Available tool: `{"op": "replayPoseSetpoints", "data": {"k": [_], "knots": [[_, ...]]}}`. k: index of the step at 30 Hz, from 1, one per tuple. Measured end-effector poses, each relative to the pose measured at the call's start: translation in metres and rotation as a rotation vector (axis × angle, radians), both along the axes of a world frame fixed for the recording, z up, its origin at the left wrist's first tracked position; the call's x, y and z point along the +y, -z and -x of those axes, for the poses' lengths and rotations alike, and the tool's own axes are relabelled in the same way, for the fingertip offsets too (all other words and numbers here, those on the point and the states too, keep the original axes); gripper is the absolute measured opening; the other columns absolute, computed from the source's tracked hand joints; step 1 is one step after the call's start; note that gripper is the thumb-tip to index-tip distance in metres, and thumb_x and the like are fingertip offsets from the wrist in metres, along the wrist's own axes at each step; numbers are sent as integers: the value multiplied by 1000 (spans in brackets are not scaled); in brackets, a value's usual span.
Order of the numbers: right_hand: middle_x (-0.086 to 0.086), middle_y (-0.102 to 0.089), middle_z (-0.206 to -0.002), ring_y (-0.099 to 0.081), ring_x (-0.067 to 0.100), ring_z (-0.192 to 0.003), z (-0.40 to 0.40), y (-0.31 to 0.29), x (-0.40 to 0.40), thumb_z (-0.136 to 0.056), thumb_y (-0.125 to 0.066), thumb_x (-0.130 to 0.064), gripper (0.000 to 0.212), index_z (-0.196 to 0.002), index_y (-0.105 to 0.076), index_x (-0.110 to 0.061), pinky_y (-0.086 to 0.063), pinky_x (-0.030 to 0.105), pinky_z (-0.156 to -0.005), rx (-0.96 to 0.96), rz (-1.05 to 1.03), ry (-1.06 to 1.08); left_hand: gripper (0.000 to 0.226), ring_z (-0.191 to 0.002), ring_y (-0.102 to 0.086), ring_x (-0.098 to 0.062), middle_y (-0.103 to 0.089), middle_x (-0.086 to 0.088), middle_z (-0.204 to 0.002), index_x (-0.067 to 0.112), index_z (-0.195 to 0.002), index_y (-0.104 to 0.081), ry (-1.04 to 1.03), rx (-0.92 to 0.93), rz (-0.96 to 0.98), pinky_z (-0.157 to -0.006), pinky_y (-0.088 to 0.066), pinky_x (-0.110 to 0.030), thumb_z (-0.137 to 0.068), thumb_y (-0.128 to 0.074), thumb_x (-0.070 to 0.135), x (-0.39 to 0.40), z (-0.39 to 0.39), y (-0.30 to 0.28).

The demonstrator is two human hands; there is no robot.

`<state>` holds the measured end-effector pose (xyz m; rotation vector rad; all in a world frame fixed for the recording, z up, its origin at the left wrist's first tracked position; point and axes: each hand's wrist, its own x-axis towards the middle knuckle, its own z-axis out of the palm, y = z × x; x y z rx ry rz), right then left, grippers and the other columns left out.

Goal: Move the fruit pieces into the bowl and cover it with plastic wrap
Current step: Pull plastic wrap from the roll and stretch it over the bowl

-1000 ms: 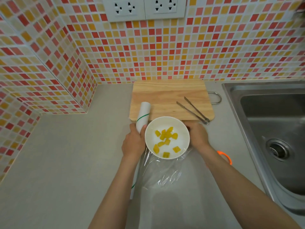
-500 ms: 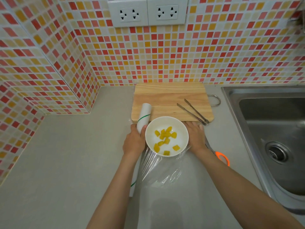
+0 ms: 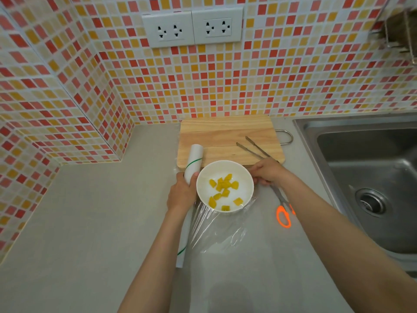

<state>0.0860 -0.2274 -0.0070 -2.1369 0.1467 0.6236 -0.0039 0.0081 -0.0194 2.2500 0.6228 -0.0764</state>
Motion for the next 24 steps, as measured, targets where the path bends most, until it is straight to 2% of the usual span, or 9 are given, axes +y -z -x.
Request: {"op": "replayPoseSetpoints", "data": {"k": [2, 4, 7, 9, 13, 16, 19, 22, 24], "knots": [[12, -66, -66, -51, 8, -34, 6, -10, -8, -87, -57, -9, 14, -99, -62, -4, -40, 15, -35, 230, -262, 179, 54, -81, -52, -26, -64, -18, -108, 12, -124, -43, 3, -8, 7, -74, -41, -33, -92, -37, 55, 1, 1, -1], [16, -68, -79, -61, 17, -49, 15, -17, -15, -93, -47, -10, 14, -105, -52, -6, -52, 22, -46, 268, -364, 357, 54, -82, -51, -27, -63, -18, -109, 11, -125, -42, 6, -7, 12, -74, -40, -33, -93, -36, 54, 1, 1, -1], [19, -63, -94, -62, 28, -67, 43, -17, -9, -96, -37, -17, 25, -106, -54, -1, -52, 37, -68, -213, -287, 618, 54, -96, -58, -35, -62, -18, -111, 12, -126, -42, 5, -6, 5, -76, -42, -36, -93, -36, 54, 0, 2, 0], [9, -64, -103, -62, 26, -92, 77, -19, 17, -95, -34, -34, 39, -111, -57, -7, -47, 39, -84, -486, -338, 666, 54, -100, -58, -37, -62, -18, -111, 13, -127, -41, -4, -2, -8, -77, -42, -37, -93, -35, 55, -1, 2, 0], [-4, -41, -144, -38, 8, -131, 122, -11, 76, -90, -27, -54, 59, -141, -31, -26, -33, 29, -107, -471, -606, 717, 54, -100, -58, -38, -61, -20, -111, 12, -126, -41, -8, -2, -41, -75, -41, -37, -93, -34, 54, -4, 3, 0], [-4, -37, -141, -39, 6, -125, 124, -1, 98, -97, -27, -39, 49, -143, -24, -23, -35, 18, -96, -520, -611, 762, 53, -97, -58, -38, -62, -20, -107, 12, -123, -41, -16, 3, -79, -73, -40, -37, -93, -31, 55, -7, 5, 0], [-8, -49, -124, -55, -3, -102, 112, 4, 100, -96, -26, -42, 47, -140, -29, -25, -44, 7, -75, -492, -690, 868, 53, -96, -58, -37, -61, -20, -107, 12, -122, -41, -26, 5, -82, -73, -40, -36, -93, -29, 55, -8, 4, -1], [-14, -56, -111, -60, -12, -88, 104, 4, 98, -94, -26, -49, 49, -137, -33, -27, -48, 7, -61, -440, -753, 900, 52, -98, -58, -38, -61, -20, -108, 11, -123, -40, -29, 7, -85, -73, -39, -37, -94, -29, 53, -9, 4, -3], [-9, -57, -115, -61, -4, -94, 102, 6, 96, -91, -27, -53, 54, -136, -36, -26, -50, 12, -64, -408, -788, 910, 52, -98, -58, -38, -61, -20, -109, 12, -124, -40, -29, 7, -87, -73, -39, -37, -94, -29, 53, -8, 5, -3]]}}
